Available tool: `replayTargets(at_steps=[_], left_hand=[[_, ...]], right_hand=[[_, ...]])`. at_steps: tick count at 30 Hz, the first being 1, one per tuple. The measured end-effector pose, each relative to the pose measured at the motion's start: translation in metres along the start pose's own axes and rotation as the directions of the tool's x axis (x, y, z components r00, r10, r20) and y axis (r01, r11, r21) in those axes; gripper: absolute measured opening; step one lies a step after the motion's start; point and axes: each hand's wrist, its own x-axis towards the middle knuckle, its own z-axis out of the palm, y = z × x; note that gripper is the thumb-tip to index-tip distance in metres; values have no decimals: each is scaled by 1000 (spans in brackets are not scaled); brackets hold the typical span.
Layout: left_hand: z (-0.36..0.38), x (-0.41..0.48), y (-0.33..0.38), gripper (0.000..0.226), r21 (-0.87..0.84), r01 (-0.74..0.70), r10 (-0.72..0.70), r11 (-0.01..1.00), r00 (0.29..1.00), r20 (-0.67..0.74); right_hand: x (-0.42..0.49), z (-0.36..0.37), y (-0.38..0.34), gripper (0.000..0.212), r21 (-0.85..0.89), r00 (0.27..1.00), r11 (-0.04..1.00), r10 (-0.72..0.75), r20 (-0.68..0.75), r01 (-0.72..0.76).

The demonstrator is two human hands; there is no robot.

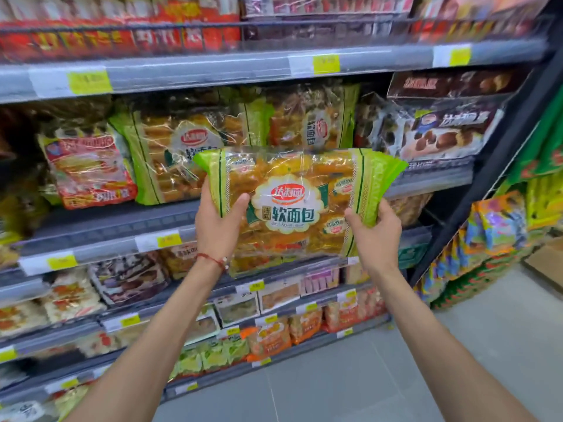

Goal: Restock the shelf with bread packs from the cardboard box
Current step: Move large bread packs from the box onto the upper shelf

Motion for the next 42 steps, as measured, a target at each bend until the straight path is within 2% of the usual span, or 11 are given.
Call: replayTargets(at_steps=[5,9,12,14,16,19,22,24,29,35,42], left_hand=[[53,47,16,76,-38,-26,23,999,997,-80],[92,94,12,73,-55,-40,34,998,994,-106],[122,122,8,44,-65,54,-62,996,989,-131],[138,140,5,22,-60,111,-119,992,981,-153],[152,154,1,32,-86,132,-144,987,977,-158],[169,163,-1,86,-42,165,-168,985,982,-87],[186,173,-11,98,-93,261,-265,961,964,-34],[193,181,-16,114,5,367,-366,930,930,-22],[215,186,-7,94,-81,143,-151,986,983,-108],[236,188,-12,92,-57,218,-224,974,965,-140],[239,186,-7,90,-3,200,-198,980,970,-139]], right_hand=[[79,2,2,55,-9,1000,1000,-7,-10,7],[144,11,4,57,-1,999,999,-34,-22,34],[187,26,4,66,-1,999,999,-33,-20,33],[212,38,11,58,-26,998,998,-51,-46,50],[234,47,19,50,-51,999,998,-41,-30,39],[257,50,23,26,-57,1000,998,-11,-3,11],[279,54,36,26,-90,1000,996,10,-11,-11],[292,58,49,27,-120,998,991,65,-6,-65],[315,72,60,53,-63,999,998,16,50,-13],[338,82,70,46,-53,1000,999,0,-9,0],[331,89,85,73,-11,999,1000,20,-38,-20]])
